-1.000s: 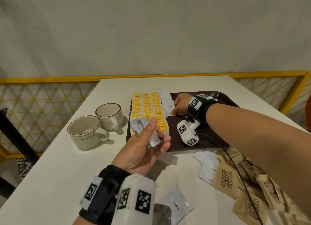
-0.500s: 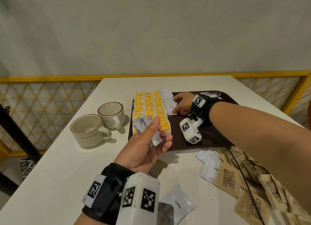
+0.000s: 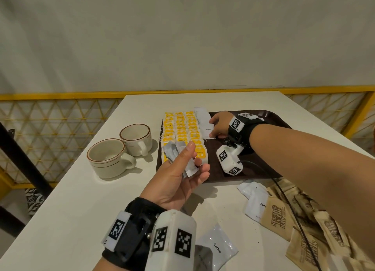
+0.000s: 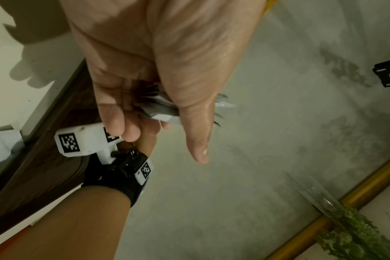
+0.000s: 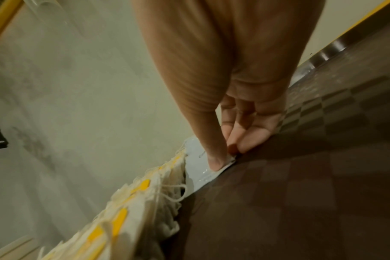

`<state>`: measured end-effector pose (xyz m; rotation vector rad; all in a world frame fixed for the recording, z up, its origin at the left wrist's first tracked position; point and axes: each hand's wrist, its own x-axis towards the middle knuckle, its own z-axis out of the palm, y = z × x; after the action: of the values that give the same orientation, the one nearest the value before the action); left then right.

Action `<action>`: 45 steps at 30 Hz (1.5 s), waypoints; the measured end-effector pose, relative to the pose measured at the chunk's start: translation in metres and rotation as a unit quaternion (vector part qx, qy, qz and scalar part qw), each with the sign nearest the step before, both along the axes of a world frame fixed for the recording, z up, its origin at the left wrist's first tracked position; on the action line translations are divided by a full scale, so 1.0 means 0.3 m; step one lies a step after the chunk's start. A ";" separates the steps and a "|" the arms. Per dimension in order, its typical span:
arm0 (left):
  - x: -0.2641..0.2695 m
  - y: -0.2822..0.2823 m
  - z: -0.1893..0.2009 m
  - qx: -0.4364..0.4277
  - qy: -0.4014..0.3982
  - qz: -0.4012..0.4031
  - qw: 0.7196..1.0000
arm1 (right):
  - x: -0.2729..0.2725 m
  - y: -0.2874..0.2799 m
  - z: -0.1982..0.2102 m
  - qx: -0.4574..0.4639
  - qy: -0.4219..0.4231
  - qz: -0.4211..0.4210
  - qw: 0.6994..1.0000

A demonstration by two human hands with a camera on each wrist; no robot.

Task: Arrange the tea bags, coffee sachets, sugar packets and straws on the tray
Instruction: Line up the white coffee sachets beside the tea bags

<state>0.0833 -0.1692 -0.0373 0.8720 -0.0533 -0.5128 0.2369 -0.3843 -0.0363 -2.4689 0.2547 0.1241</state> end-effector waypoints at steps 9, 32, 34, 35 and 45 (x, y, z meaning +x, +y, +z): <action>0.002 0.001 0.001 -0.003 -0.006 -0.006 1.000 | 0.004 0.000 0.005 0.028 -0.002 -0.014 1.000; 0.001 0.005 0.000 -0.005 -0.012 -0.006 1.000 | 0.048 0.044 -0.002 -0.034 -0.035 -0.035 0.998; 0.002 0.007 -0.002 -0.003 -0.014 -0.006 1.000 | 0.048 0.045 0.000 -0.043 -0.035 -0.029 0.998; 0.003 0.007 -0.002 -0.003 -0.014 -0.005 1.000 | 0.046 0.045 0.002 -0.055 -0.037 -0.027 0.997; 0.002 0.003 -0.006 -0.012 -0.027 -0.014 0.999 | -0.117 0.095 0.180 0.190 -0.072 0.105 0.974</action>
<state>0.0839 -0.1682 -0.0390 0.8631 -0.1213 -0.5134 0.2017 -0.3557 0.0177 -2.1040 -0.0879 0.0743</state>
